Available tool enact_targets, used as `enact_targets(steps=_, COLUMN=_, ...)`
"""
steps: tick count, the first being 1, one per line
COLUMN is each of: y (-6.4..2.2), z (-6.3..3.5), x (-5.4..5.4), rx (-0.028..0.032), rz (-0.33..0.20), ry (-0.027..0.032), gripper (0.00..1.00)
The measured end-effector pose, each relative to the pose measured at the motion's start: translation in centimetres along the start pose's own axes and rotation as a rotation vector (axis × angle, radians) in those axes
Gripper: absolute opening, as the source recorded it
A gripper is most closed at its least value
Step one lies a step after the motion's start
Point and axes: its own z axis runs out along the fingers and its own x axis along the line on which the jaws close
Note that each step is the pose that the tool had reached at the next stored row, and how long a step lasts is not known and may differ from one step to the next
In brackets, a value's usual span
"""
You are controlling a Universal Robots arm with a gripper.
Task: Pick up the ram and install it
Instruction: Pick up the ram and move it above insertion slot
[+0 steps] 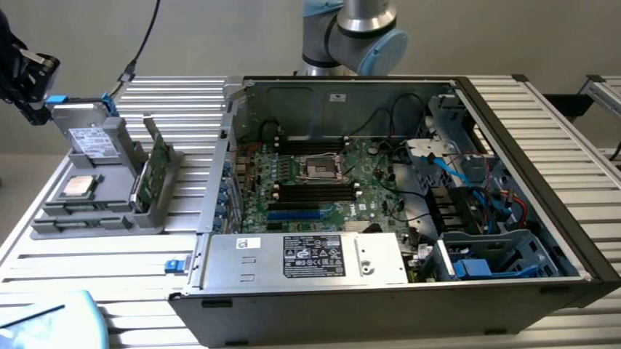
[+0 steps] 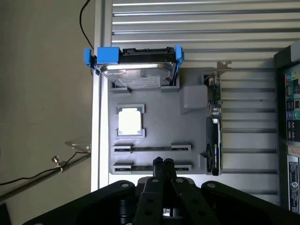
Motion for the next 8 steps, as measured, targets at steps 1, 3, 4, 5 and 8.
enact_targets(steps=1, y=0.0, z=0.01, x=0.0, rx=-0.0001, rz=0.003, ry=-0.0003, gripper=0.11)
enact_targets(steps=3, y=-0.02, z=0.07, x=-0.01, rx=-0.0017, rz=0.031, ry=-0.0041, gripper=0.11)
enact_targets(steps=4, y=-0.02, z=0.07, x=-0.01, rx=-0.0024, rz=0.048, ry=-0.0061, gripper=0.11)
enact_targets(steps=5, y=-0.02, z=0.08, x=-0.01, rx=-0.0032, rz=0.059, ry=-0.0077, gripper=0.11)
enact_targets(steps=8, y=-0.01, z=0.11, x=0.0, rx=-0.0026, rz=0.046, ry=-0.0063, gripper=0.11)
